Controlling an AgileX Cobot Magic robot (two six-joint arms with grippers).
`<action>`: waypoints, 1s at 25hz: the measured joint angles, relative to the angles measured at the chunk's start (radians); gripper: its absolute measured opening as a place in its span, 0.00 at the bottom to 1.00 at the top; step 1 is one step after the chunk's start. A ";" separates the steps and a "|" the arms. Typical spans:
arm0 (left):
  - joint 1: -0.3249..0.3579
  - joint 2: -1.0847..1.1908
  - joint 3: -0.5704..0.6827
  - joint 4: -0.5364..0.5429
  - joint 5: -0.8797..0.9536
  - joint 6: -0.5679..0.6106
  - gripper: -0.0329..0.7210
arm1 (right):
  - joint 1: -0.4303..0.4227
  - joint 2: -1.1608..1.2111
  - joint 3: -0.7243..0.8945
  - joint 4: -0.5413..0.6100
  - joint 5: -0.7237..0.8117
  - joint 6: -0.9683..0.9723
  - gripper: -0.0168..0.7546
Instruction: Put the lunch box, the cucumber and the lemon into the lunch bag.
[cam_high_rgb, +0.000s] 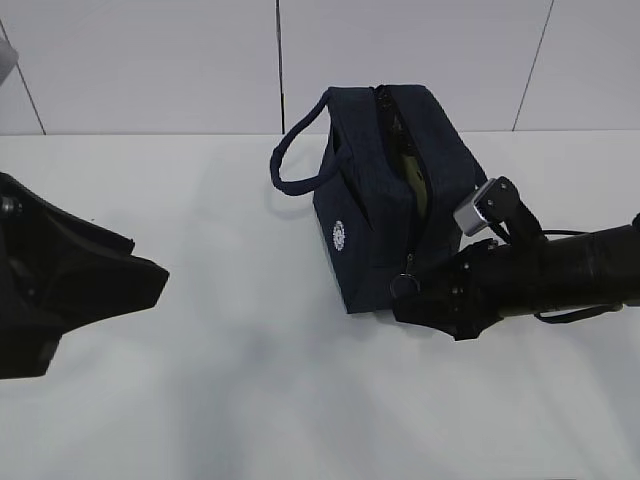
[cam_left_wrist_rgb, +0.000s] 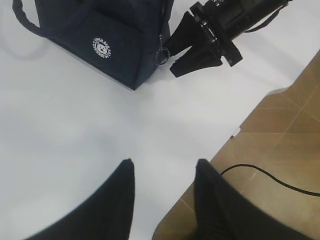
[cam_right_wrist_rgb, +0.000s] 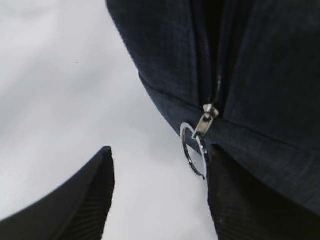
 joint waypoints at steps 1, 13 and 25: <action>0.000 0.000 0.000 0.000 0.000 0.000 0.42 | 0.000 0.006 0.000 0.002 0.010 0.000 0.59; 0.000 0.000 0.000 0.000 0.000 0.000 0.42 | 0.000 0.020 0.000 0.061 0.069 -0.013 0.40; 0.000 0.000 0.000 0.000 0.000 0.000 0.41 | 0.000 0.020 0.000 0.081 -0.008 0.069 0.39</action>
